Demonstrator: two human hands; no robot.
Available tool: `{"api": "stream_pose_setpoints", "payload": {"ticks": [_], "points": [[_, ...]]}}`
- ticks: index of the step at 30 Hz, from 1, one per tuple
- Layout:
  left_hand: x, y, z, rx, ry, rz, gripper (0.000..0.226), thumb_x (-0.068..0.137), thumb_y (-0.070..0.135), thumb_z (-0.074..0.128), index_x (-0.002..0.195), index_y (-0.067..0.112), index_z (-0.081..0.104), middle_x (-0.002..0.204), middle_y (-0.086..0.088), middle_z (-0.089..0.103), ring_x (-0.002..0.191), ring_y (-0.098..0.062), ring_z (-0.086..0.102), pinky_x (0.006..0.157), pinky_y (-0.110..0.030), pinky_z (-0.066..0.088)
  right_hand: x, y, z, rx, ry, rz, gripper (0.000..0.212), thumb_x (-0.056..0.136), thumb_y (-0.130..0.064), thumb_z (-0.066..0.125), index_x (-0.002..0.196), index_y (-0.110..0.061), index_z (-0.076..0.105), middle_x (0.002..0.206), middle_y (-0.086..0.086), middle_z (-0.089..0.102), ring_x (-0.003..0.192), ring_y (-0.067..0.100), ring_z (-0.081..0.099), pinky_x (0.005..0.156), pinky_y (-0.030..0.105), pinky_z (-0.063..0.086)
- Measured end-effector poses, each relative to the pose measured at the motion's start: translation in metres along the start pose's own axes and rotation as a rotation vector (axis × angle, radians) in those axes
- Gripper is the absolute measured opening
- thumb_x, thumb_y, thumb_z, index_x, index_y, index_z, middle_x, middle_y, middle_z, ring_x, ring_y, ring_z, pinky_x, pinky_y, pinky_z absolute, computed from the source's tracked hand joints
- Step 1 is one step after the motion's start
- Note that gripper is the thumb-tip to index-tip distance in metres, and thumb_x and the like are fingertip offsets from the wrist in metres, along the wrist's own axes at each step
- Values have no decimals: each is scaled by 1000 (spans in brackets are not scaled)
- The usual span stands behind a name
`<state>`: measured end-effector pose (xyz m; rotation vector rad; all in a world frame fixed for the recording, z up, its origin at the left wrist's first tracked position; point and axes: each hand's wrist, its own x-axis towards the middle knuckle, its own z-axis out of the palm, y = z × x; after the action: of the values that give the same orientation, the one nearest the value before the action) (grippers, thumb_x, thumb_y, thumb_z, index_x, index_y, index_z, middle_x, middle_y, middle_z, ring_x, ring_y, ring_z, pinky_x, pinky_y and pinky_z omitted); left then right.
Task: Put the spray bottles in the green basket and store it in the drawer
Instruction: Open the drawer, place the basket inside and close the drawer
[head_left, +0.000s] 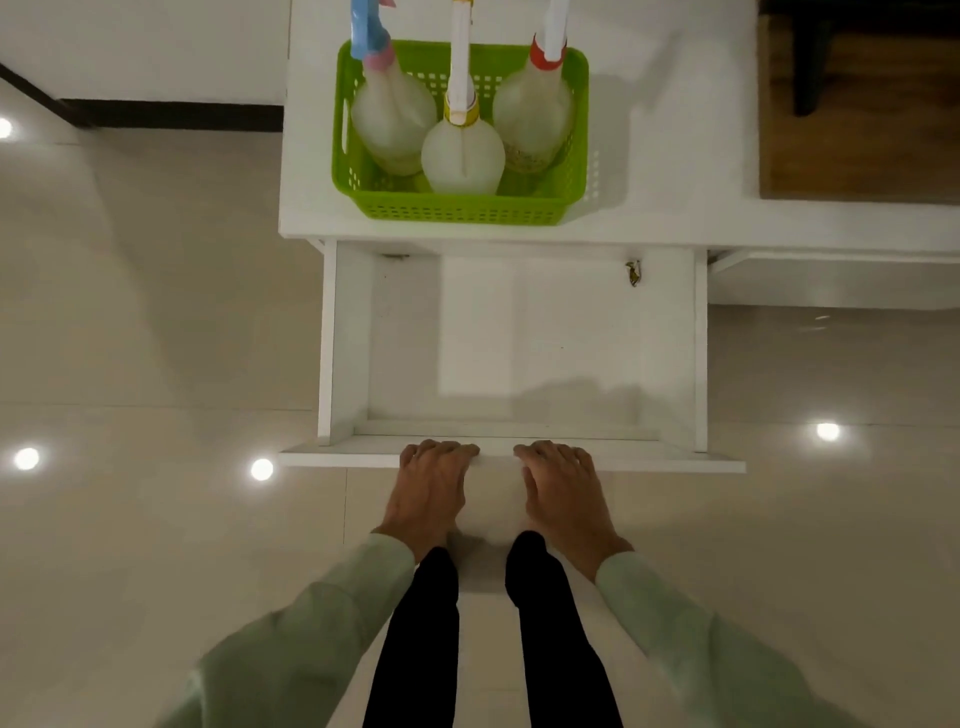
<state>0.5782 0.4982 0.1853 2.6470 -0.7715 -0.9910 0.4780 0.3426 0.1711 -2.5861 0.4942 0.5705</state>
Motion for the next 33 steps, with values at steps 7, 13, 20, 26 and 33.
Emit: {"api": "stream_pose_setpoints", "payload": {"ticks": [7,13,20,26,33], "points": [[-12,1,5,-63,-31,-31,37,100,17,40,130,23,61,129,3,67,122,-20,56,107,-36,35,-11,-3,2,6,-67,31,35,101,-15,43,129,-20,63,120,-2,66,114,23,60,105,37,37],[7,-7,-26,-328,149,-49,33,99,23,53,132,21,60,133,-1,65,122,-17,61,107,-33,46,12,-6,-37,268,15,64,35,105,-27,48,137,-19,59,135,-1,63,121,24,60,102,39,44],[97,-11,-150,-843,894,-217,41,99,25,48,137,9,48,136,-4,55,111,-15,58,84,-11,49,118,-24,-167,855,630,259,43,104,-35,54,141,-14,50,134,0,57,117,18,57,100,42,51],[167,-12,-218,-978,818,-301,54,97,28,52,145,10,36,146,-7,43,129,-23,50,108,-37,46,201,-30,-224,995,502,340,65,96,-35,64,152,-19,35,148,9,48,132,25,51,108,39,46],[198,-30,-228,-905,646,-371,47,90,1,44,133,17,52,111,1,59,92,-17,55,67,-20,49,233,-31,-226,893,277,376,61,86,-1,45,142,-24,49,117,13,67,104,33,66,77,49,62]]}}
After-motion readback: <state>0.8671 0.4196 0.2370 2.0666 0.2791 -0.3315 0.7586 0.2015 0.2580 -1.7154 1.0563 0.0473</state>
